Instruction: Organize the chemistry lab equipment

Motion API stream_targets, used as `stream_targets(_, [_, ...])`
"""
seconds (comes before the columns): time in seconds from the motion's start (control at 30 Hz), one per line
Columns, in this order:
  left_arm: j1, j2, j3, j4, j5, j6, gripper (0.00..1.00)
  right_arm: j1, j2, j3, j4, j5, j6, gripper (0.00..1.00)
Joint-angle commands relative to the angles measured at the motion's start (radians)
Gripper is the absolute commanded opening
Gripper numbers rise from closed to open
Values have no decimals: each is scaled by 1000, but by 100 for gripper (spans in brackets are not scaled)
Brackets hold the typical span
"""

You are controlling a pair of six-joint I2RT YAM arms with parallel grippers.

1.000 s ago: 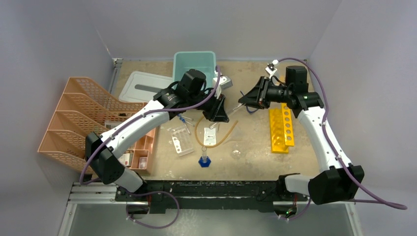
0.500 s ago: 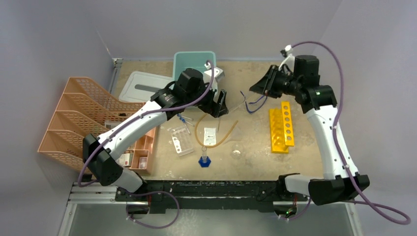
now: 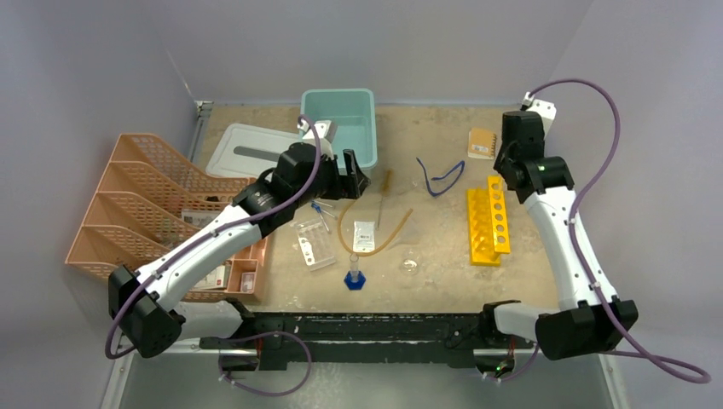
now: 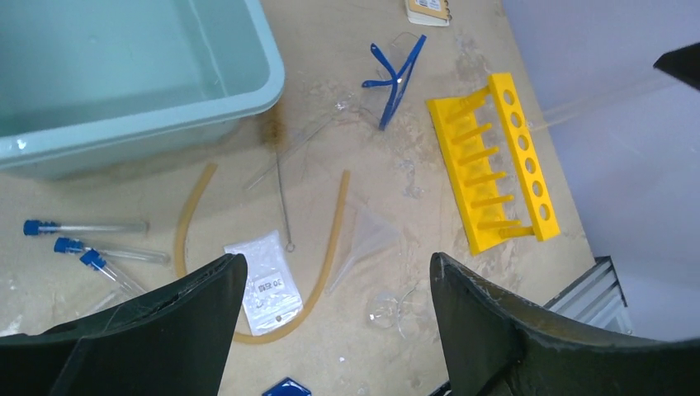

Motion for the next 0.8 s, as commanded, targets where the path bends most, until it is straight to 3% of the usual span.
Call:
stream_targets(0.0, [0, -65, -74, 141, -68, -143, 80, -4, 19, -51, 123, 221, 23, 13])
stream_targets(0.3, [0, -66, -67, 129, -90, -154, 80, -39, 46, -87, 255, 187, 27, 12])
stream_targets(0.77, [0, -64, -85, 180, -33, -145, 80, -167, 62, -110, 200, -32, 114, 12])
